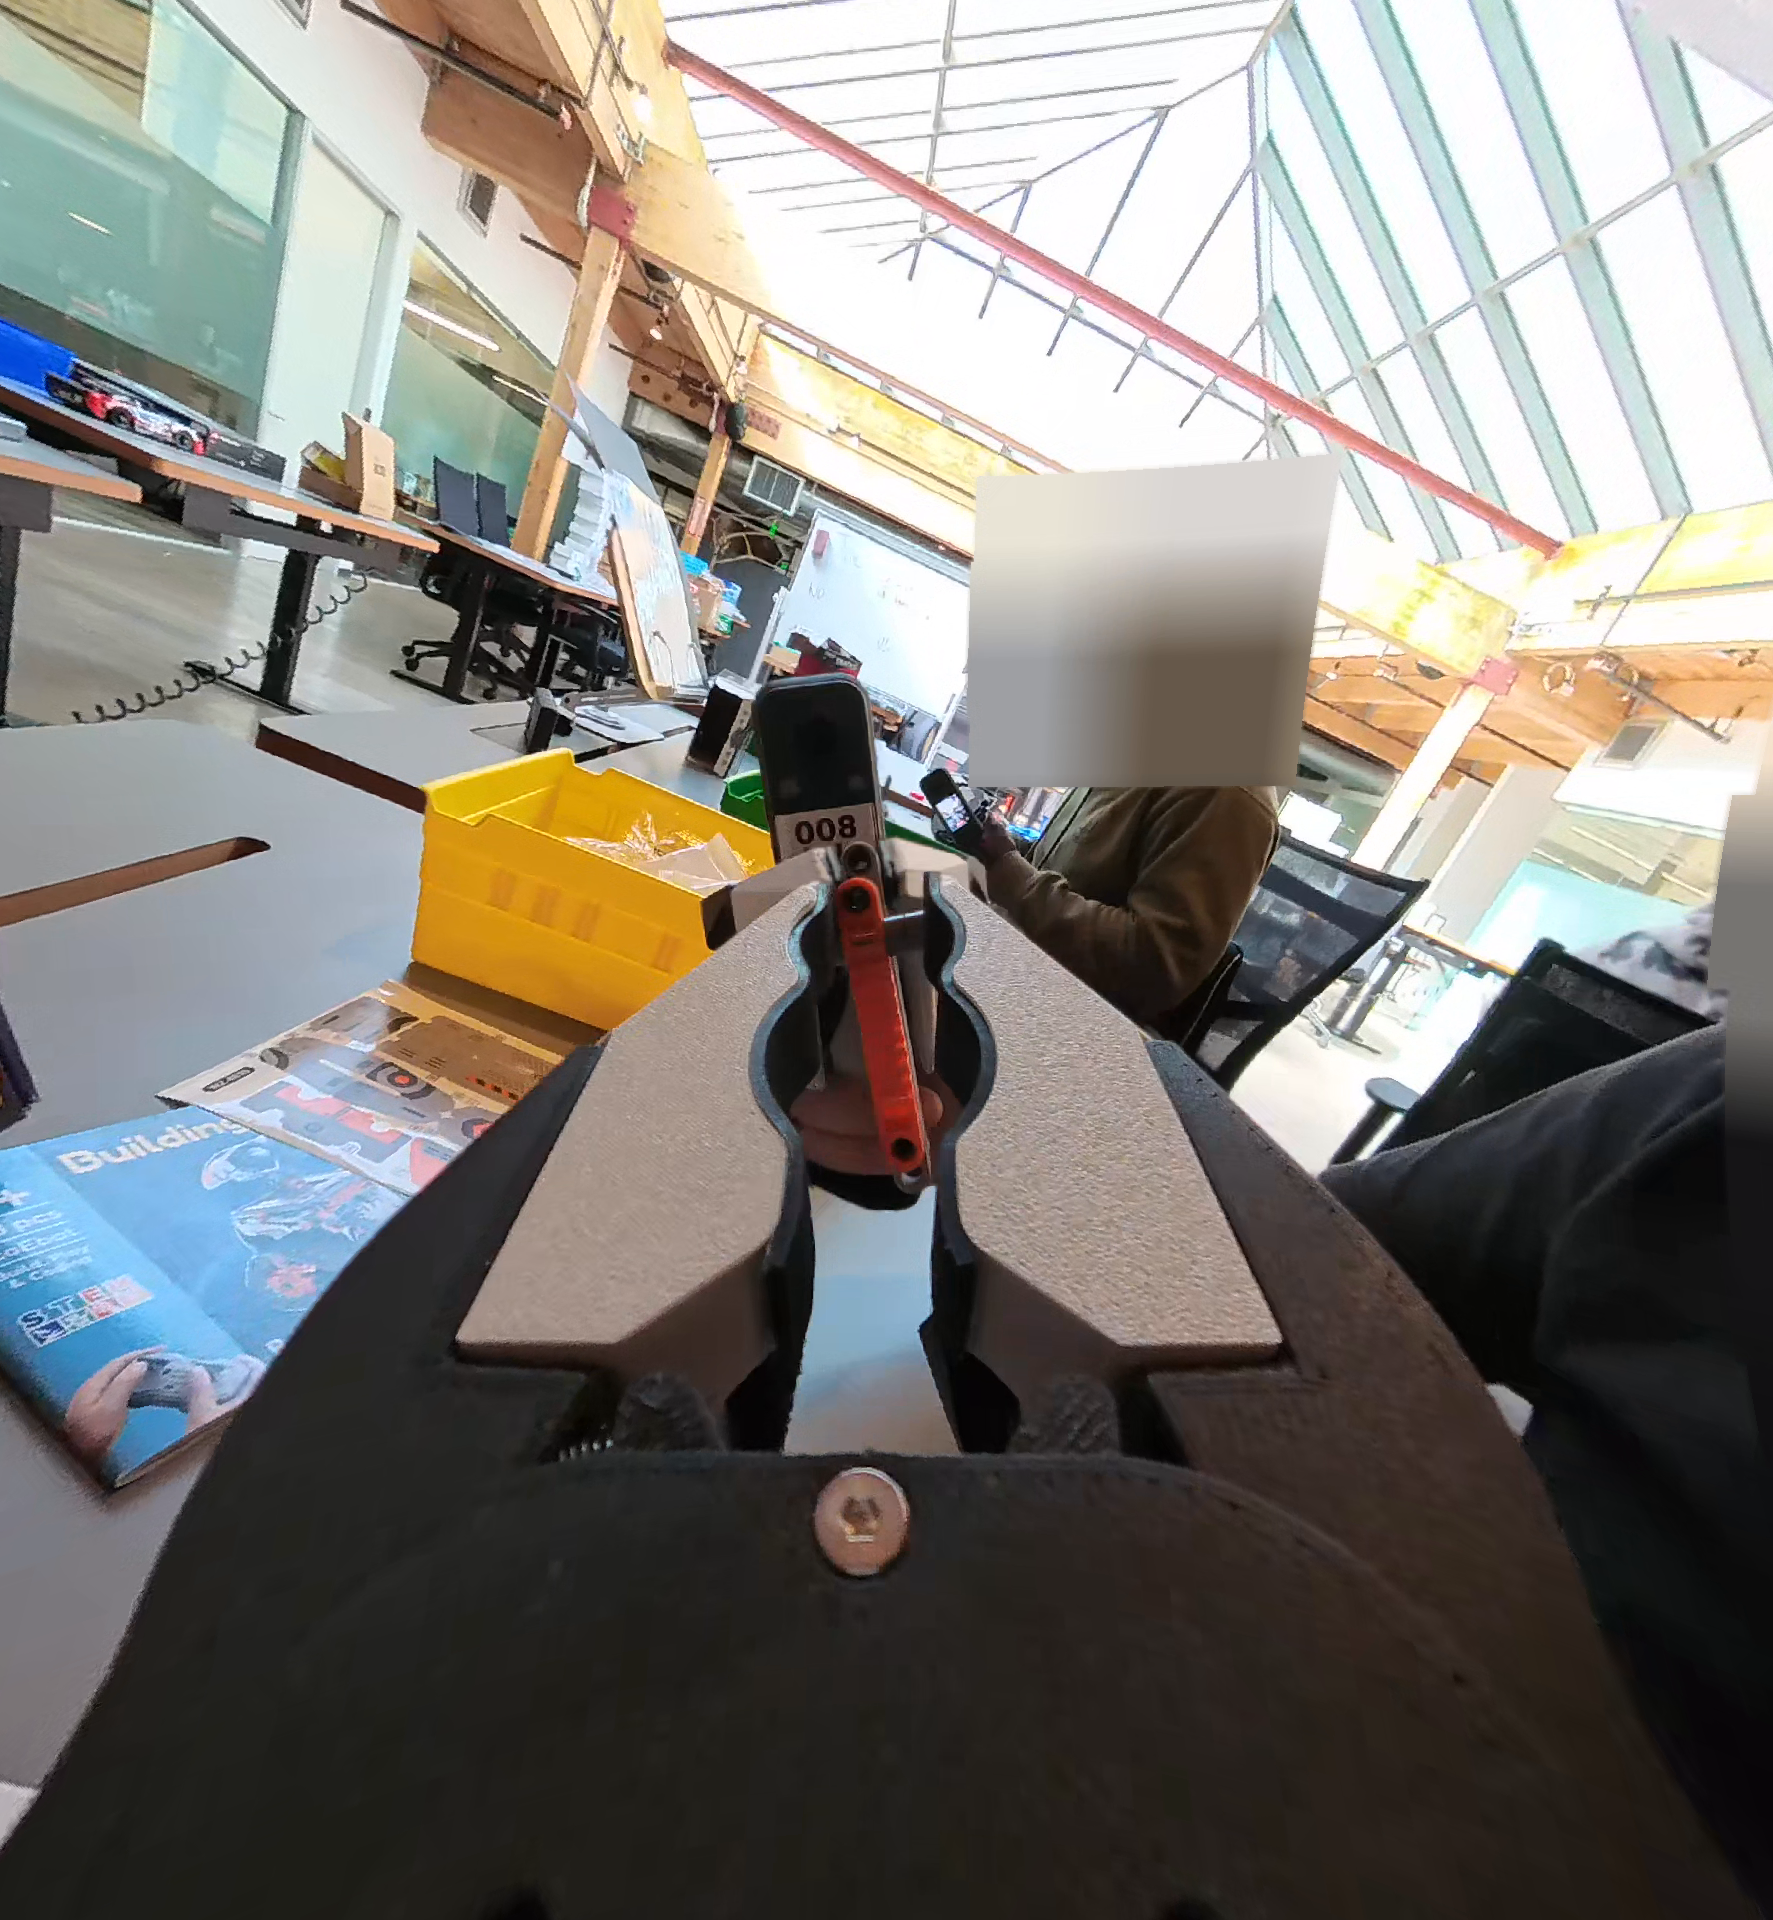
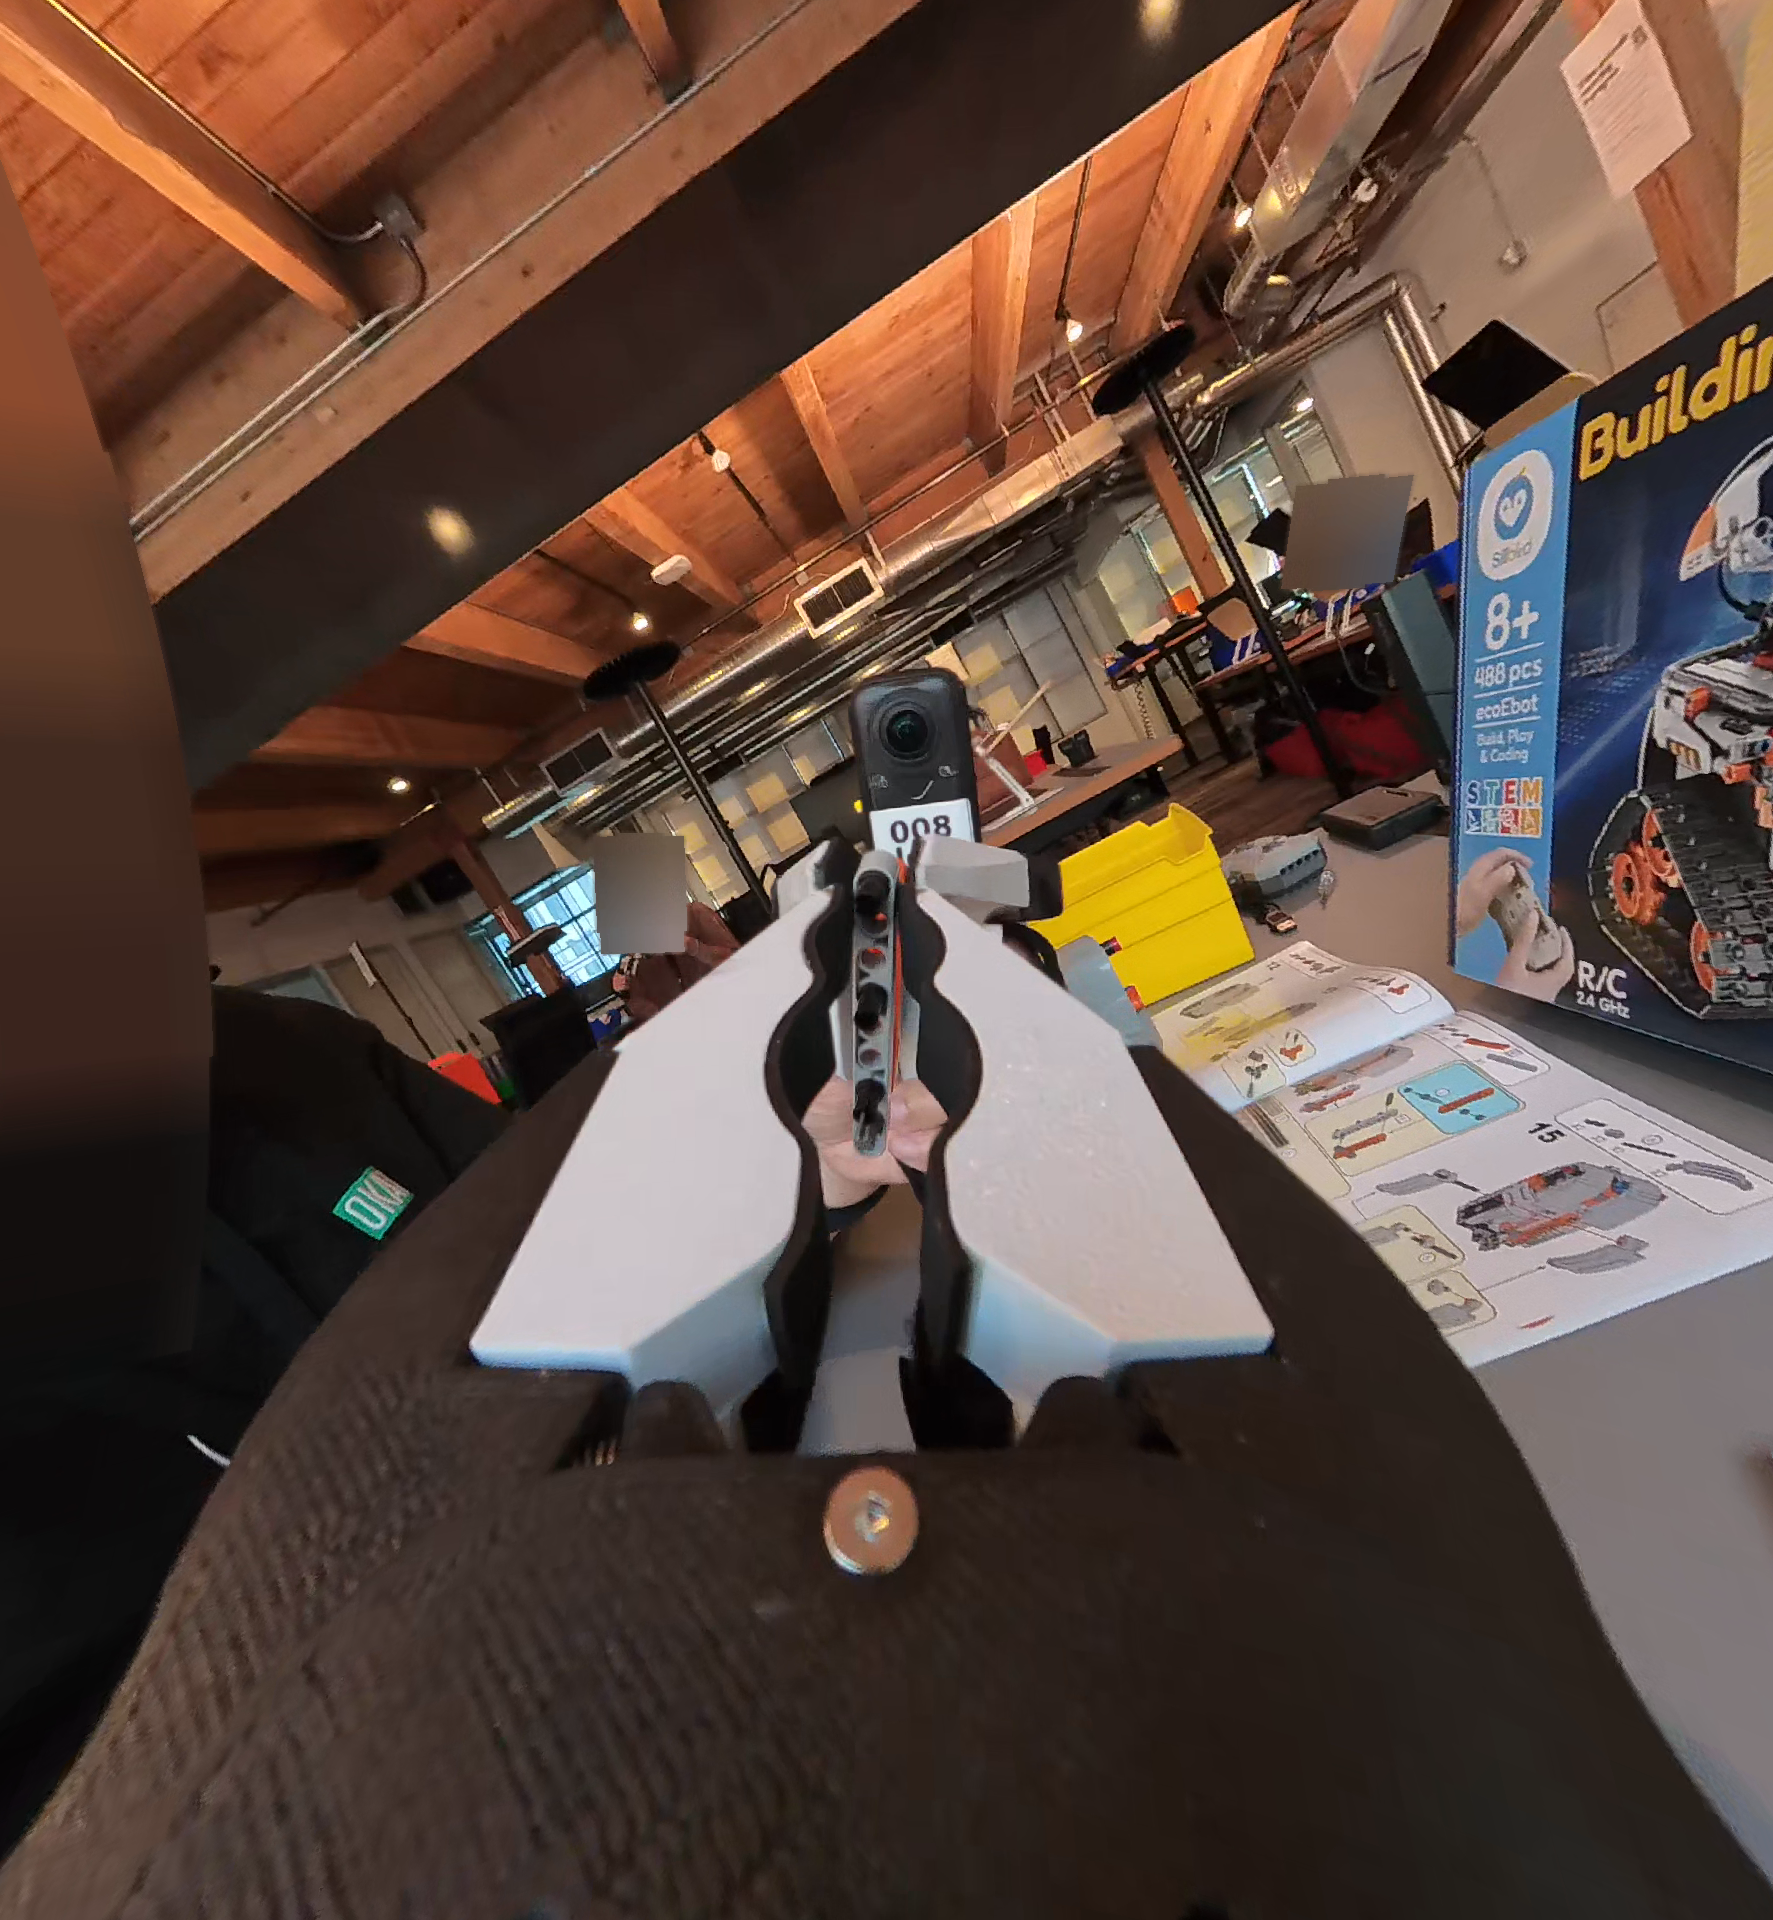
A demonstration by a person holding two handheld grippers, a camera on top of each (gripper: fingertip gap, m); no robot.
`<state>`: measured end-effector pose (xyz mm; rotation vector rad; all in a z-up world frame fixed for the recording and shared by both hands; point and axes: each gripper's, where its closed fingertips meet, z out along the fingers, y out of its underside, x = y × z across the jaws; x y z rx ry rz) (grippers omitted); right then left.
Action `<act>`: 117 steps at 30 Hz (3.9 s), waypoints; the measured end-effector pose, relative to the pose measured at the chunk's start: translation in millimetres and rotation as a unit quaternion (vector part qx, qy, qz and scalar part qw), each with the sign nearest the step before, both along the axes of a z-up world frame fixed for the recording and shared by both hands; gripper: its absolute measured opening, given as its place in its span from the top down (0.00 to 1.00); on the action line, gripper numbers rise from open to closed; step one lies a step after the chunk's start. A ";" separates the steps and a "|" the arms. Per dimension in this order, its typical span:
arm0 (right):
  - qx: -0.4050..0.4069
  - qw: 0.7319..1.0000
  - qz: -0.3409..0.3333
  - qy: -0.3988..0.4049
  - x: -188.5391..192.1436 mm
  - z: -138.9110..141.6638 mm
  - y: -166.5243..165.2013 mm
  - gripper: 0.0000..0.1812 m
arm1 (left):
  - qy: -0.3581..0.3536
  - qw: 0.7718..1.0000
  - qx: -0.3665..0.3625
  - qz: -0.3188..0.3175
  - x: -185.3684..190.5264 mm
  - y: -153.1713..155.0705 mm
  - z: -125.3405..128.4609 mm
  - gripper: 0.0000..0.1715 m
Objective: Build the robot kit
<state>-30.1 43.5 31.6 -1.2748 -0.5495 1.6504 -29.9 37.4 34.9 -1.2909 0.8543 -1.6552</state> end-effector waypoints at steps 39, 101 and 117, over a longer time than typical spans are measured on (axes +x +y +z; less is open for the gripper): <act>0.373 0.824 -0.267 -0.333 -1.7 -15.8 0.5 0.78 | 0.142 0.979 0.117 0.086 -6.6 15.4 -24.9 0.97; 0.408 0.590 -0.408 -0.564 -2.6 -50.8 38.1 0.83 | 0.073 0.990 -0.121 -0.009 -5.9 32.5 -45.4 0.85; 0.500 0.597 -0.319 -0.541 -16.7 -57.2 12.2 0.88 | 0.162 0.983 -0.061 -0.065 -7.9 7.3 -55.3 0.97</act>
